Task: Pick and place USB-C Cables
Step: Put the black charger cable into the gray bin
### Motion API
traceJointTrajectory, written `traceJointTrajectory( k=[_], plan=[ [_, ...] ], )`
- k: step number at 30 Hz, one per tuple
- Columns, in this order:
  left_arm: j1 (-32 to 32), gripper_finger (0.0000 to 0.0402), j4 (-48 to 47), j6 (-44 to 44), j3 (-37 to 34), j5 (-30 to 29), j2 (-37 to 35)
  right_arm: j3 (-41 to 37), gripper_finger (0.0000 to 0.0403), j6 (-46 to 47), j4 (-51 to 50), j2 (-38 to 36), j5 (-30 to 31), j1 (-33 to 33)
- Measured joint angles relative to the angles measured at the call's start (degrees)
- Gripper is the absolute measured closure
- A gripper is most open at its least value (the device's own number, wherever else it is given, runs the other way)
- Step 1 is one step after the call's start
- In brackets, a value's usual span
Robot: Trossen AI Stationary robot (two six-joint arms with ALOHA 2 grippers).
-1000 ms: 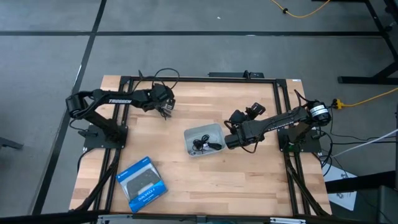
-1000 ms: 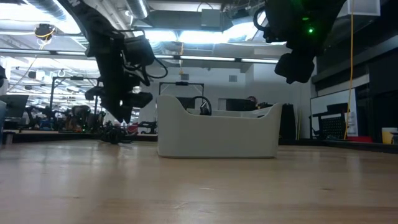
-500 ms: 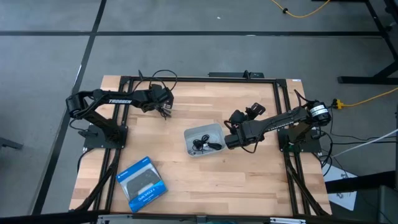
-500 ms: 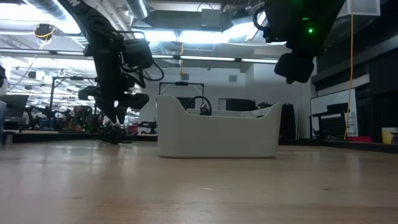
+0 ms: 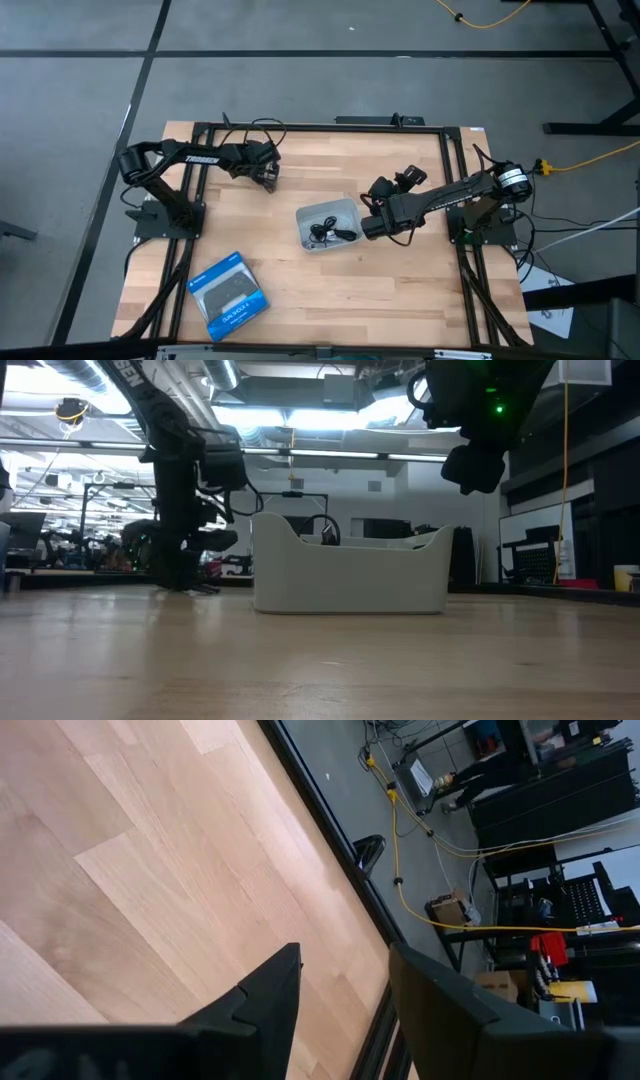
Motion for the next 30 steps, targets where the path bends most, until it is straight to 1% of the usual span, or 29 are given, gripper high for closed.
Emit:
traceJointTrajectory(
  k=[2, 3, 5, 7, 12, 15, 17, 21, 25, 30],
  plan=[
    [0.0, 0.0327, 0.0, 1.1, 0.0, 2.8, 0.0, 0.0, 0.0244, 0.0, 0.0, 0.0, 0.0, 0.0],
    [-0.1, 0.0341, 0.4, 2.3, 0.0, 3.9, 0.0, 0.0, 0.0244, 0.0, 0.0, 0.0, 0.0, 0.0],
    [-0.4, 0.0376, 1.2, 4.6, 0.0, 5.4, 0.0, 0.0, 0.0244, 0.1, 0.0, 0.0, 0.0, 0.0],
    [-0.6, 0.0391, 2.3, 7.0, 0.0, 6.2, 0.0, 0.0, 0.0244, 0.1, 0.0, 0.0, 0.0, 0.0],
    [-2.0, 0.0396, 9.0, 13.4, 0.0, 9.0, -0.5, 0.0, 0.0244, 0.1, 0.0, 0.0, 0.0, 0.0],
    [-3.3, 0.0398, 14.5, 16.9, -0.1, 11.6, -3.2, 0.0, 0.0244, 0.0, 0.0, 0.0, 0.0, 0.0],
    [-4.6, 0.0398, 16.4, 18.3, -0.1, 12.5, -5.9, 0.0, 0.0244, -0.2, -0.3, 0.0, 0.0, 0.0],
    [-8.8, 0.0399, 19.4, 20.6, -0.1, 12.4, -11.0, 0.0, 0.0244, 0.3, -3.4, 0.0, -0.2, 0.0],
    [-13.9, 0.0399, 24.9, 25.6, -0.1, 12.2, -14.3, 0.0, 0.0244, 3.4, -6.1, 0.0, -3.3, 0.1],
    [-20.0, 0.04, 38.2, 34.6, -0.1, 12.8, -14.8, -0.8, 0.0244, 4.6, -6.5, 0.0, -5.4, 1.6]
  ],
)
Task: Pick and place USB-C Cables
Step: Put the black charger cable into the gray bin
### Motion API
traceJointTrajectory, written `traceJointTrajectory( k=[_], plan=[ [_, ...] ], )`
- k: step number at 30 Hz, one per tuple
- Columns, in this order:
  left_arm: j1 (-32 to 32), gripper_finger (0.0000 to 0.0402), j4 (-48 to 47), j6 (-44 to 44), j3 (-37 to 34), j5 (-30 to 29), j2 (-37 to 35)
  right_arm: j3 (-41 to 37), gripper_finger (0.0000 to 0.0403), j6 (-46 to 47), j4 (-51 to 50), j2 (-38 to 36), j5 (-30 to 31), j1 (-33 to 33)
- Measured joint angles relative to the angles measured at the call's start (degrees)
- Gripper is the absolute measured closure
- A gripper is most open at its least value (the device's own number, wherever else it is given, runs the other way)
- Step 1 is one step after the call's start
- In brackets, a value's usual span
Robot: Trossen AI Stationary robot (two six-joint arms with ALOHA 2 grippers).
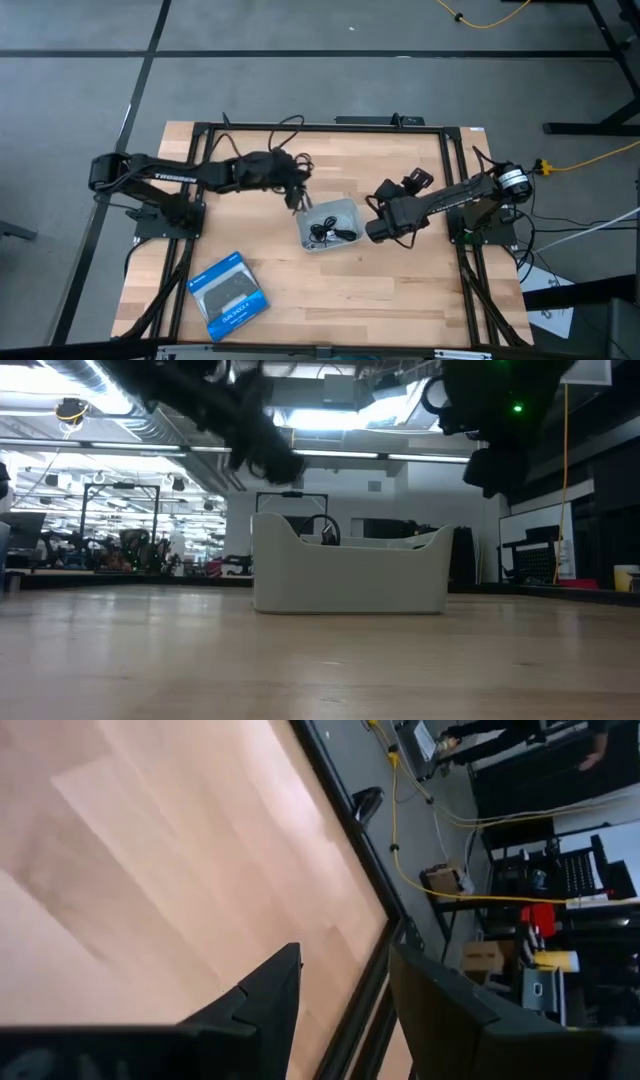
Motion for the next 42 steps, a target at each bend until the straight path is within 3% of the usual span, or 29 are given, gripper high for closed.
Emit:
traceJointTrajectory(
  k=[4, 9, 14, 24, 30, 42],
  plan=[
    [-3.5, 0.04, 5.3, 8.2, 0.0, 2.3, 0.4, -3.9, 0.0244, 3.9, 0.0, -0.1, -0.8, 2.3],
    [-5.6, 0.0401, 5.5, 11.4, 2.3, 2.2, 0.8, -11.5, 0.0244, 13.7, -0.2, -1.0, -3.4, 5.1],
    [-6.9, 0.0401, 5.1, 15.7, 6.9, 5.1, 5.8, -16.2, 0.0244, 19.6, 0.0, -1.1, -8.6, 6.6],
    [-8.2, 0.0401, -12.0, 33.4, 21.2, 14.5, 21.3, -16.4, 0.0244, 19.5, 3.7, -1.1, -10.5, 8.0],
    [-8.2, 0.0397, -17.9, 31.3, 26.5, 17.7, 25.1, -16.4, 0.0244, 19.4, 3.9, -1.1, -10.5, 9.5],
    [-8.5, 0.0351, -18.1, 22.0, 27.0, 16.9, 25.3, -16.4, 0.0244, 19.1, 3.9, -1.1, -10.5, 10.0]
  ],
)
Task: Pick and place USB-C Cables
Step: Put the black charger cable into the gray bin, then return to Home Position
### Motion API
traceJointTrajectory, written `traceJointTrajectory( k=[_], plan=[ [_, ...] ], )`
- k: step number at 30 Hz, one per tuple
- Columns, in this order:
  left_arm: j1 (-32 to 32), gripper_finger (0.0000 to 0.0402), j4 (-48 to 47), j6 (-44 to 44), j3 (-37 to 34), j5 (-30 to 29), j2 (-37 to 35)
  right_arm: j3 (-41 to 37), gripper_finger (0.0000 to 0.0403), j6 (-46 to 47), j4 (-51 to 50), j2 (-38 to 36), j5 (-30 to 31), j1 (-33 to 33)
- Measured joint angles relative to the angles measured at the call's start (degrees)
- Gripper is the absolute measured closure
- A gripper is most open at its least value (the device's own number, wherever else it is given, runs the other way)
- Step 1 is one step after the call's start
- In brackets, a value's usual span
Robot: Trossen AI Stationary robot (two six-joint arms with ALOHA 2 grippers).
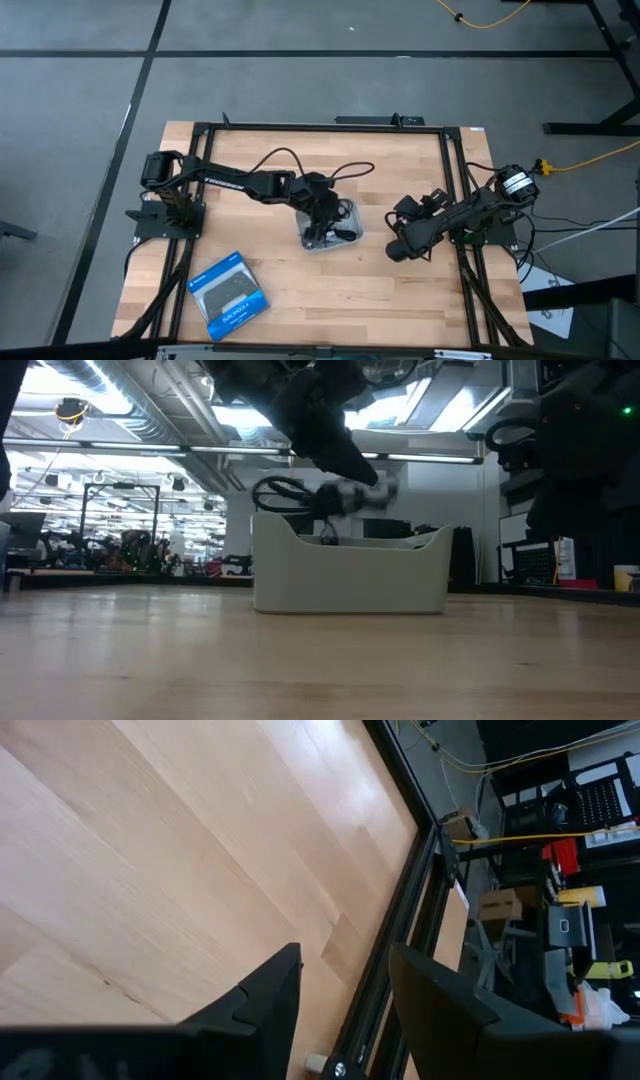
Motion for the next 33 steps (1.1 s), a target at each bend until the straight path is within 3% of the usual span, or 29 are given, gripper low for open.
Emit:
traceJointTrajectory(
  k=[8, 17, 29, 33],
  plan=[
    [0.0, 0.0316, -1.0, -5.8, 0.0, -4.8, 0.0, 0.0, 0.0244, 0.0, 0.0, 0.0, 0.0, 0.0],
    [0.0, 0.0315, -1.1, -5.5, 0.0, -9.4, -1.0, 0.0, 0.0244, 0.0, 0.0, 0.0, 0.0, 0.0],
    [-0.7, 0.0315, -20.4, -5.7, 0.0, -8.8, -13.1, 0.1, 0.0244, -0.2, 0.5, 0.0, -3.3, 0.0],
    [-0.6, 0.0315, -19.8, -5.9, 0.0, -8.8, -14.5, 0.1, 0.0243, -9.3, -0.1, 0.0, -4.4, 0.0]
  ],
)
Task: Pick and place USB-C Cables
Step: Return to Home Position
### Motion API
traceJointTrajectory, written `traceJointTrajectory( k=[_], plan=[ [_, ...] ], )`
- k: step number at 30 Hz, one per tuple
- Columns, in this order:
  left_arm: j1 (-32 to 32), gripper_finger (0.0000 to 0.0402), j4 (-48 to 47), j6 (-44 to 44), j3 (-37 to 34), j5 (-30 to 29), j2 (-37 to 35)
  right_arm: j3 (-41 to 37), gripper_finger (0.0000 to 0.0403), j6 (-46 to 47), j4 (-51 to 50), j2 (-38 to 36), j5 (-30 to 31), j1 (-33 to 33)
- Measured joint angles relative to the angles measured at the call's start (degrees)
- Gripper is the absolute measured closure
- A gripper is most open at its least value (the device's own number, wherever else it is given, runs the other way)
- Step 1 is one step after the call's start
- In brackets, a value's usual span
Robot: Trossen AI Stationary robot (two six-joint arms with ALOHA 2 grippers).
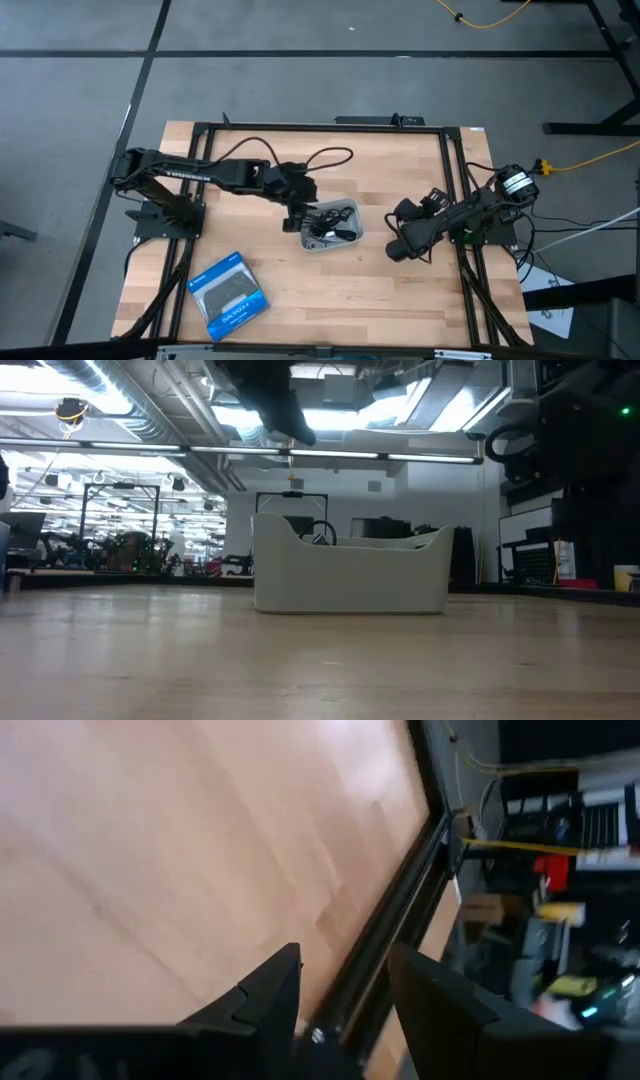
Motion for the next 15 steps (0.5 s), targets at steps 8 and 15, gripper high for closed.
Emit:
traceJointTrajectory(
  k=[8, 15],
  plan=[
    [1.0, 0.0315, 3.2, 4.7, 0.9, 0.5, 0.0, 0.0, 0.0244, -1.2, 2.2, 0.0, 6.5, 1.6],
    [7.5, 0.0315, -1.6, -0.1, -2.0, 14.8, 0.0, 0.0, 0.0244, -0.9, 8.9, 0.0, 20.9, 7.0]
  ],
)
